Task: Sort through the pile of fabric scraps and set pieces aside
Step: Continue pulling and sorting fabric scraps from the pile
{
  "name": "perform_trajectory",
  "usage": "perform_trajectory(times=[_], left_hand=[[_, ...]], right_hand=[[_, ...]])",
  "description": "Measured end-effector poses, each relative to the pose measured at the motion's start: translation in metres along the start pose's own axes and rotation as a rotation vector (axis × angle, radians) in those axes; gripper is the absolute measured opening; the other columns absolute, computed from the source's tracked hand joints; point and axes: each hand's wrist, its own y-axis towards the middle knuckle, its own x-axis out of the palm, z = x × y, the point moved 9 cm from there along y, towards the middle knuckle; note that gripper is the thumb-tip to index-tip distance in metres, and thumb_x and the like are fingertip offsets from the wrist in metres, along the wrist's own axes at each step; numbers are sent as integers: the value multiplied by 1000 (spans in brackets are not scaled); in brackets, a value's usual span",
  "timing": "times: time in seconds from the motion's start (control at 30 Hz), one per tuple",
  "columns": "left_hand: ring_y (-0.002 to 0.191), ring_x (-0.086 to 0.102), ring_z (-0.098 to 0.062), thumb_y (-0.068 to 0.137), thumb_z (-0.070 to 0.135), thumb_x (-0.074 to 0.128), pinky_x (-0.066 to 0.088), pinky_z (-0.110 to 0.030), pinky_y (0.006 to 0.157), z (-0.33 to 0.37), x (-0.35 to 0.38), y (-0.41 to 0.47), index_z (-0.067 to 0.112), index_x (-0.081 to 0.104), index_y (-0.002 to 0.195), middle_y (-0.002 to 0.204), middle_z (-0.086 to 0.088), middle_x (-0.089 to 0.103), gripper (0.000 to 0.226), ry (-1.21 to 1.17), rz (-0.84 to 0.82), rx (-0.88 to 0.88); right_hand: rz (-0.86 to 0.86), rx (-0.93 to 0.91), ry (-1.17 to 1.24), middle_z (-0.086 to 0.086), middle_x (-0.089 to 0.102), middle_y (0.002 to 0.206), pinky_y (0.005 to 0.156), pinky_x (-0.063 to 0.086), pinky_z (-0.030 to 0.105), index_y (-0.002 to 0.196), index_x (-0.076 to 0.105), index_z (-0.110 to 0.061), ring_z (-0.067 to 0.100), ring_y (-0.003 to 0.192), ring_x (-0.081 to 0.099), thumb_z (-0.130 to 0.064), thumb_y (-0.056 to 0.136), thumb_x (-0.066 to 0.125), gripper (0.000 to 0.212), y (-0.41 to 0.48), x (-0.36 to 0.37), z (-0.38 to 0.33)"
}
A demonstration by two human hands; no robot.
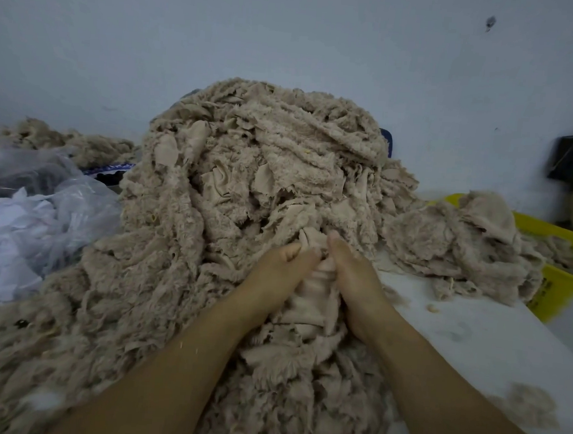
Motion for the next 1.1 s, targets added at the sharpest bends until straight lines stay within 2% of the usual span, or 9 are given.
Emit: perform_trajectory(times=[0.13,0.27,0.37,0.43,0.53,0.6,0.77,0.97,1.1], left_hand=[[66,67,-21,93,22,55,52,-29,57,-18,-21,5,6,70,89,76,-5,73,23,-255,258,-153],[35,52,-11,98,14,45,41,-17,37,-45,-61,5,12,59,77,49,1,59,26,-617,508,-283],[28,22,-6,102,14,34,20,-16,27,-53,-76,13,17,38,68,45,5,38,35,-842,478,-234],[31,30,-7,104,22,35,27,-17,31,-45,-68,17,14,43,70,48,0,49,36,-916,419,-197],[71,70,-16,101,60,30,48,-22,62,-24,-39,20,7,66,100,89,-6,76,64,-613,229,-147],[93,70,1,89,80,27,48,-19,78,-10,-15,13,22,69,114,103,13,76,76,-229,53,-68],[58,51,-1,90,63,57,40,-16,58,8,-4,5,21,58,68,62,14,56,47,153,35,165],[71,72,-17,96,38,61,56,-27,58,4,-50,6,21,76,84,85,-7,77,26,-486,233,26],[82,75,-19,99,43,56,59,-31,66,-16,-61,7,17,75,103,92,-6,78,32,-808,315,-124]], right_hand=[[40,-201,-77,-32,66,64,51,40,0,66,72,-41,-18,62,60,-43,102,47,44,-8,7,-17],[177,-229,-77,-18,56,49,52,42,21,66,67,-35,2,52,56,-49,101,45,44,-7,-10,-24],[344,-155,99,-12,58,48,52,46,22,69,62,-26,6,50,59,-46,100,49,40,0,-40,-20],[358,-118,118,-8,66,58,66,52,30,74,65,-20,13,65,67,-46,99,52,38,3,-43,-16],[309,-105,75,10,71,73,74,55,42,84,64,3,26,72,70,-47,98,53,53,2,-33,-11],[247,-193,8,11,66,69,67,52,39,72,64,-10,23,65,66,-45,100,50,46,0,-23,-17],[193,-344,-259,-16,65,65,61,46,14,64,61,-37,-5,63,59,-46,103,41,45,-5,-14,-28],[450,-55,-49,-13,32,71,58,28,26,76,35,-40,5,61,28,-38,105,33,29,13,-69,-4],[372,-69,-156,-6,36,69,62,31,32,78,46,-22,12,60,33,-44,101,45,32,12,-62,-4]])
